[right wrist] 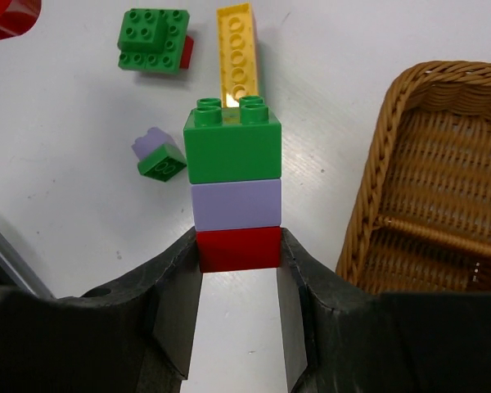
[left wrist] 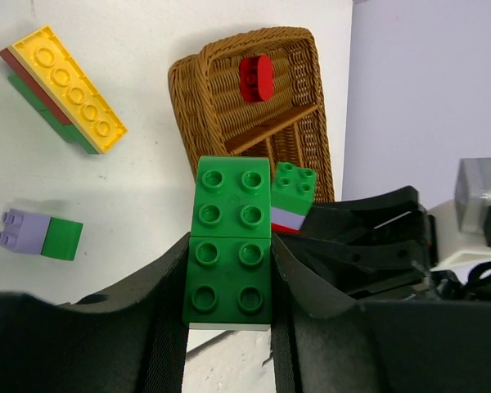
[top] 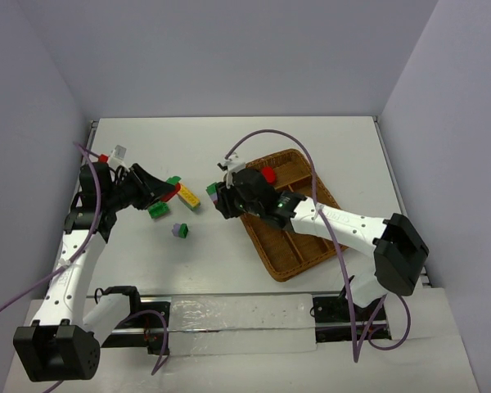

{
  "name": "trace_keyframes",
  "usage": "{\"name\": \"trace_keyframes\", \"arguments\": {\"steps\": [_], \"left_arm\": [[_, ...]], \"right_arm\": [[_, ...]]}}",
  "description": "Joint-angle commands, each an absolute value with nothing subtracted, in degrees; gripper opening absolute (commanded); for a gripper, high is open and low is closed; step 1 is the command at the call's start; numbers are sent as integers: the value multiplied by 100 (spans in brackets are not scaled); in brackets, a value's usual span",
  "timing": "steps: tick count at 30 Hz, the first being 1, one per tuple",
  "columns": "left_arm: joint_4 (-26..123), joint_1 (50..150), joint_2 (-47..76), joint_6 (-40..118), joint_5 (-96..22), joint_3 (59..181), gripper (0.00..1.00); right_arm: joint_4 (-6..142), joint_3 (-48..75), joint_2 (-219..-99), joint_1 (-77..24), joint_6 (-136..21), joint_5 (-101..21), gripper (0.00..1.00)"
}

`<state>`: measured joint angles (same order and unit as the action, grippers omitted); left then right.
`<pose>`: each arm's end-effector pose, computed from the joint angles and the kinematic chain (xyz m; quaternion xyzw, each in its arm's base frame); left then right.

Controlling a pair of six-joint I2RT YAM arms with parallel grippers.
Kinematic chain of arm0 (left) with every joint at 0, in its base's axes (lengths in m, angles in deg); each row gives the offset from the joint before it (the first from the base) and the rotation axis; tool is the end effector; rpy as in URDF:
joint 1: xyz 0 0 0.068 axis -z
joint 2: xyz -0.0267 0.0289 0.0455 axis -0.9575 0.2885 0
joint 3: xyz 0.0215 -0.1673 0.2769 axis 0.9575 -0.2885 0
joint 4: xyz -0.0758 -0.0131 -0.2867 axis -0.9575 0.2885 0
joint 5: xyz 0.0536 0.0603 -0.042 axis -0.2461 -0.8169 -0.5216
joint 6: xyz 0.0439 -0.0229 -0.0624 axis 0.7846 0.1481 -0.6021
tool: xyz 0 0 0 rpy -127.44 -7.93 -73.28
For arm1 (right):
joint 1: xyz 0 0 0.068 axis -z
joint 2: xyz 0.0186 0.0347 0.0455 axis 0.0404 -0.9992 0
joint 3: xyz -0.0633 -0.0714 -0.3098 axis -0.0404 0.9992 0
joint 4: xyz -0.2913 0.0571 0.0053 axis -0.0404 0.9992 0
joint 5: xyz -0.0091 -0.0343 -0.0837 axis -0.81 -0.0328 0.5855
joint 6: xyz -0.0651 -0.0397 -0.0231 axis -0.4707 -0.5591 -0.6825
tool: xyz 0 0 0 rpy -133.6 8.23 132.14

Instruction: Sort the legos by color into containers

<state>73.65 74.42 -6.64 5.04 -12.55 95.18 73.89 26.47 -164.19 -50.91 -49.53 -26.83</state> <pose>0.2356 -0.0419 0.3292 -0.1865 0.8236 -0.4130 0.3410 0.2478 0.3200 0.2990 -0.2599 0.8271 0.2419 0.4357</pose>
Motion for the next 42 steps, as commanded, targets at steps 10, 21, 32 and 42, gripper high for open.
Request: {"name": "trace_keyframes", "arguments": {"steps": [10,21,32,42], "left_arm": [[6936,7578,269,368,-2589,8885,0],[6343,7605,1206,272,-2558,8728,61],[6984,7671,591,546,-2307,9622,84],[5901,8514,499,204,-705,9775,99]], "right_arm": [[7236,2910,-16018,-4869,-4873,-2583,0],[7232,2940,-15996,-4866,-4864,-2689,0],[6999,3104,-15737,-4884,-5081,-2999,0],[6816,3223,-15546,-5064,-5474,-3231,0]]}}
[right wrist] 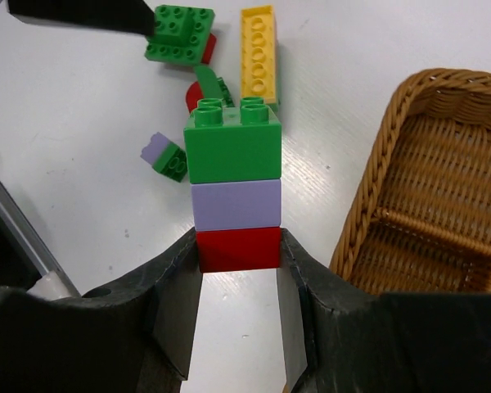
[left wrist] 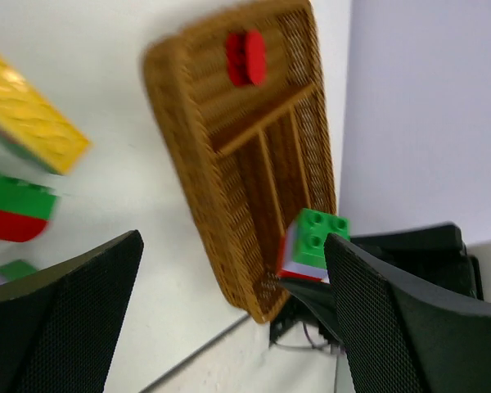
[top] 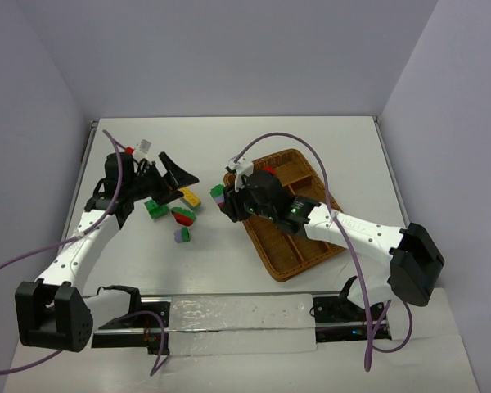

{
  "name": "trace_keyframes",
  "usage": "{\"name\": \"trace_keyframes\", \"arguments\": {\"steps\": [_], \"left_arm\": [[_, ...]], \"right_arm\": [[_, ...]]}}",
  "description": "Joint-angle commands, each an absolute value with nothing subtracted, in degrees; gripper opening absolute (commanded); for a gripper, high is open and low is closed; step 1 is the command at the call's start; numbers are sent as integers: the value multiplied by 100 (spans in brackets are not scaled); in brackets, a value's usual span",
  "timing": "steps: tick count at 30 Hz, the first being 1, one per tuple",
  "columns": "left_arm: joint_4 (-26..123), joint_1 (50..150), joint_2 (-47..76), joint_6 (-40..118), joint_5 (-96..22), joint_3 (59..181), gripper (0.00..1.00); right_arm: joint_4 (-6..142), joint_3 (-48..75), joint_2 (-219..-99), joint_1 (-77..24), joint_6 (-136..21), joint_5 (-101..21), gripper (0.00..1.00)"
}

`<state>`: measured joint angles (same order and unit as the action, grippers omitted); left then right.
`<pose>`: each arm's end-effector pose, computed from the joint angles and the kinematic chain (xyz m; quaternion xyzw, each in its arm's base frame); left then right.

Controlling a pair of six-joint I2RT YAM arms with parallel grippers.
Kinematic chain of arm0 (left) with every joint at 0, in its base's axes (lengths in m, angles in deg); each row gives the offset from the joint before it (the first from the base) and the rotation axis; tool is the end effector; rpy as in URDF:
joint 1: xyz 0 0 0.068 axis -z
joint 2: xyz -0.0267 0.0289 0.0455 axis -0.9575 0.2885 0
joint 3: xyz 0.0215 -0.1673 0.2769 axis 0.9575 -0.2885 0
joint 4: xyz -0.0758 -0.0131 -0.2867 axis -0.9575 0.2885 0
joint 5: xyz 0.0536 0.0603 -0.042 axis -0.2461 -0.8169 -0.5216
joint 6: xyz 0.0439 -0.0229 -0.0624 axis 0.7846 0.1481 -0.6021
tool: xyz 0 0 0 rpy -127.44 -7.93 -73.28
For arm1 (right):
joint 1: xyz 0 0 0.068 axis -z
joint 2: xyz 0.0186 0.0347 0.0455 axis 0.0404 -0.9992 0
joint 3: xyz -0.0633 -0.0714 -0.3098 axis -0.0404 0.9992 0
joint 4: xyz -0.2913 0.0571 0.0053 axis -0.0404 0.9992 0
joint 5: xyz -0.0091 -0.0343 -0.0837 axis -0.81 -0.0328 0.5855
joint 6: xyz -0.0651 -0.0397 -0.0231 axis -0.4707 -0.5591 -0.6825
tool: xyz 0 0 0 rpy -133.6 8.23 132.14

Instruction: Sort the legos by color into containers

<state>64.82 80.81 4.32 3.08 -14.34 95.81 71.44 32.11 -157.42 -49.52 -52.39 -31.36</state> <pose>0.2806 -0.0728 0.3041 -0.1678 0.8359 -0.4226 0.3074 0.2318 0.2925 0.3076 -0.2836 0.8031 0.2693 0.4494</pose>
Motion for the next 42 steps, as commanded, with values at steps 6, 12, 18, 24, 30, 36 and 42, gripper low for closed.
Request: {"name": "trace_keyframes", "arguments": {"steps": [6,12,18,24,30,36,42], "left_arm": [[5558,8948,588,170,-583,9714,96],[5256,9168,752,152,-442,9678,88],[5349,9437,1017,237,-525,9742,83],[5467,9623,1166,324,-632,9784,60],[5605,9644,1069,365,-816,9865,0],[5875,9569,714,347,-1380,9977,0],[5719,9120,299,-10,-1414,9829,0]], "right_arm": [[6843,3179,-15564,-5112,-5503,-3380,0],[6884,3157,-15575,-5121,-5512,-3403,0],[6951,3074,-15608,-5137,-5514,-3382,0],[6997,3008,-15640,-5136,-5552,-3376,0],[7027,2979,-15722,-5130,-5582,-3336,0],[6927,3203,-15597,-5121,-5553,-3278,0],[6928,3491,-15457,-5103,-5553,-3025,0]]}}
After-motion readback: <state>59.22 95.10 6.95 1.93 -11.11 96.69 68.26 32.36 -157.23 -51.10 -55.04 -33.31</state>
